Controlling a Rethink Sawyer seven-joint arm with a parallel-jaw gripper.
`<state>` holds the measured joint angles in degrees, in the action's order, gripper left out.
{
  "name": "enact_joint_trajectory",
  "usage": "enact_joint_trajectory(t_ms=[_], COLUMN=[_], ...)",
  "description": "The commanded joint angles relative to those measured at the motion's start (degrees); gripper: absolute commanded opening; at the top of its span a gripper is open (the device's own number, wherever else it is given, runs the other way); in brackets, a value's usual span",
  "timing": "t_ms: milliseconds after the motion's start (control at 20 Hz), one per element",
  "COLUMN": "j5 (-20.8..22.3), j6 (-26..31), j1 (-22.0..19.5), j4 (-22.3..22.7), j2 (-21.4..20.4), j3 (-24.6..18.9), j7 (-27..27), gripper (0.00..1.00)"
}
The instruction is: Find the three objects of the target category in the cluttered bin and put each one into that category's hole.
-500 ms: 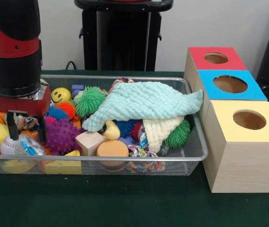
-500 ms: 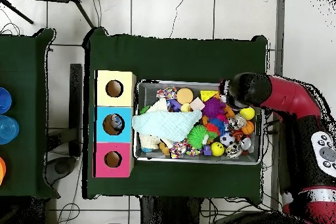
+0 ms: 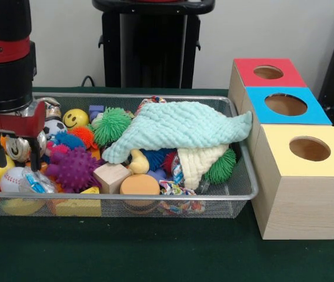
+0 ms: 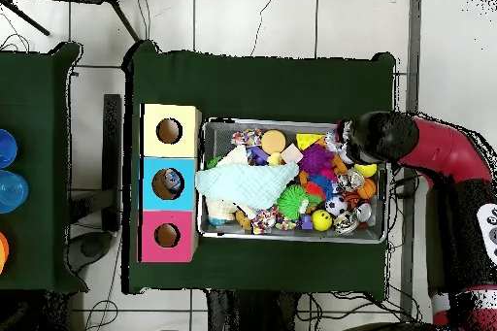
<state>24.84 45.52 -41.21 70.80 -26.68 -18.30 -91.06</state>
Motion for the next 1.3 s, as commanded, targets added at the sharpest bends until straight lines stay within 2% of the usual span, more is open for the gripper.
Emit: enact_joint_trajectory(t_ms=[50,700,1300], j5=[0.0,0.3,0.5], j6=[-0.7,-1.4,-3.3], j1=[-1.2,-1.2,-0.5], j4=[3.6,3.4,3.3], j2=[-0.4,0.1,0.6], j3=[-4.1,-4.5,-4.1], j7=[6.3,6.5,4.3], gripper=[1.00,1.00,1.00])
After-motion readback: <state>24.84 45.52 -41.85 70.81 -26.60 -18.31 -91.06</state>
